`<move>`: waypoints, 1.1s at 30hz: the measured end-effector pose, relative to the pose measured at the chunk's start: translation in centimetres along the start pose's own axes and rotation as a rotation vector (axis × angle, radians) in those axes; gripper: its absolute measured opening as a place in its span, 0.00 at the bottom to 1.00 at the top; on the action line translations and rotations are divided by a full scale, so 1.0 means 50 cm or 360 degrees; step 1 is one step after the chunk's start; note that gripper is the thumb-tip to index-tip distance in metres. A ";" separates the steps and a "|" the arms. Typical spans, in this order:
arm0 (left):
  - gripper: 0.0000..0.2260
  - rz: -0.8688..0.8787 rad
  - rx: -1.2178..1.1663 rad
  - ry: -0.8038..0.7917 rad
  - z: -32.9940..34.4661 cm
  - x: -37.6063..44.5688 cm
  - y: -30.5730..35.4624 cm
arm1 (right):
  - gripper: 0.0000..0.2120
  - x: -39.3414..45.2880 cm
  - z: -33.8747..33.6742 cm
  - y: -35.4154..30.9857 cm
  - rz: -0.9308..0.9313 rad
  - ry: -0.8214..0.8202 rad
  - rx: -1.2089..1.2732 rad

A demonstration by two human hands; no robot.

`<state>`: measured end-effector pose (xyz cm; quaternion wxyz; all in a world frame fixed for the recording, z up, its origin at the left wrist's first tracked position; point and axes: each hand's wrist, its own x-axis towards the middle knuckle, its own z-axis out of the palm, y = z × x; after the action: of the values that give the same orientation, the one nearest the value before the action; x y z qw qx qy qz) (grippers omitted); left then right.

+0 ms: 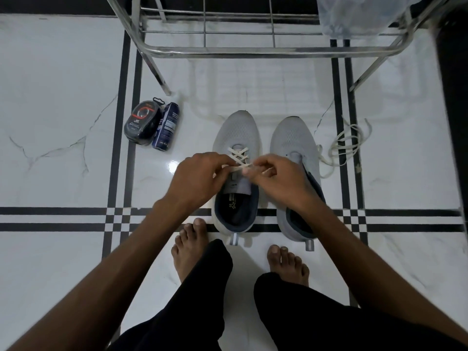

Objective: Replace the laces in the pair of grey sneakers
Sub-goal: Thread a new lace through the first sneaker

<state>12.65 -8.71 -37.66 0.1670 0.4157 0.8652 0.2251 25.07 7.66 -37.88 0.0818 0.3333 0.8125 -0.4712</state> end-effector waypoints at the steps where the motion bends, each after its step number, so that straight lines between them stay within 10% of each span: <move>1: 0.08 0.0016 0.0038 0.0015 0.002 -0.001 0.005 | 0.16 -0.005 0.005 0.005 -0.0036 -0.0109 -0.0130; 11: 0.13 0.0124 0.0454 -0.0107 0.059 0.020 0.035 | 0.10 0.013 0.024 0.036 0.0141 -0.0066 0.0103; 33: 0.08 -0.0211 -0.0244 0.0279 0.118 0.009 0.041 | 0.12 0.015 0.026 0.039 0.0208 -0.0127 0.0318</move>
<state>16.53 -5.76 -41.62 0.1365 0.3222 0.8824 0.3144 25.46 7.59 -40.29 0.1109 0.3731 0.7342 -0.5563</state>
